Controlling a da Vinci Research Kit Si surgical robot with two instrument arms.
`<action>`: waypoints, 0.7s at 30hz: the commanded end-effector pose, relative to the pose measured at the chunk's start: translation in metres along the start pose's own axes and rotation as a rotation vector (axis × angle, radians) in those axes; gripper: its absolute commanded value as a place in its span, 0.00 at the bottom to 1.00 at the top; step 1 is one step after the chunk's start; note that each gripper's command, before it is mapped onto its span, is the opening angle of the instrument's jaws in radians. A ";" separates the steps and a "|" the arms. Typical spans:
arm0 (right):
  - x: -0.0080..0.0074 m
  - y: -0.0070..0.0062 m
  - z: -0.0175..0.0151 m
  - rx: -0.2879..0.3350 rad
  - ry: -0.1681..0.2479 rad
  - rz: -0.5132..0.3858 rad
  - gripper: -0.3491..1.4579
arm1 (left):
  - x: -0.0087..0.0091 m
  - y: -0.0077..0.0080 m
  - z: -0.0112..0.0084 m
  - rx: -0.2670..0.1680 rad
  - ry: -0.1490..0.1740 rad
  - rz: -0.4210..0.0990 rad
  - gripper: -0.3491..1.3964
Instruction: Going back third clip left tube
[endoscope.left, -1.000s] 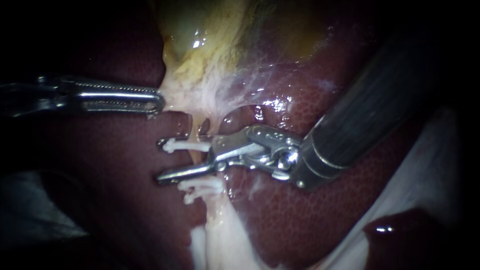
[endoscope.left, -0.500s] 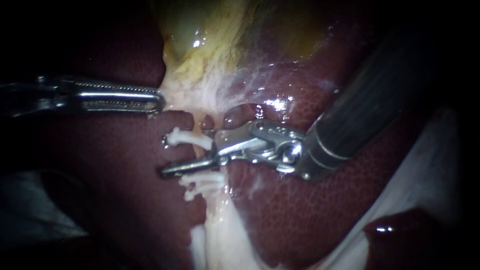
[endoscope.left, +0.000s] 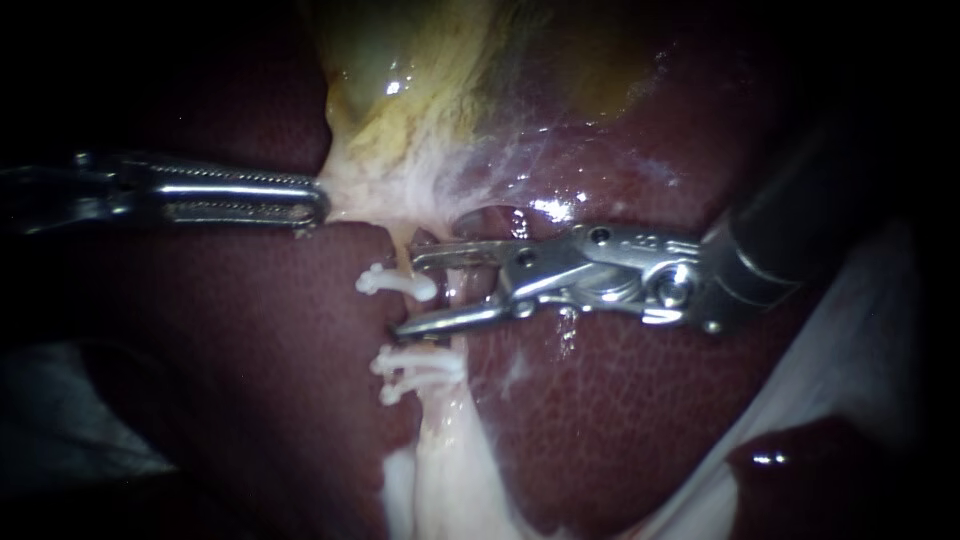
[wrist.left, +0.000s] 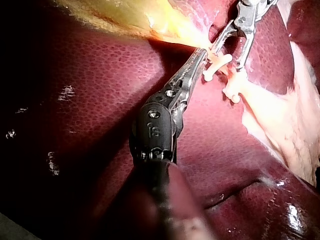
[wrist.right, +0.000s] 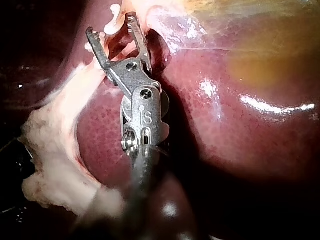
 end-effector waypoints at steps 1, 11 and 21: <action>0.0000 -0.0002 -0.0004 0.000 -0.004 -0.023 0.47 | 0.0000 0.0000 0.0000 -0.001 0.000 0.000 0.00; 0.0027 -0.0042 -0.0065 -0.023 -0.079 -0.198 0.47 | 0.0000 0.0000 -0.0001 -0.002 0.000 0.000 0.00; 0.0058 -0.0073 -0.0130 -0.039 -0.148 -0.227 0.47 | 0.0000 0.0000 -0.0001 -0.002 0.000 0.000 0.00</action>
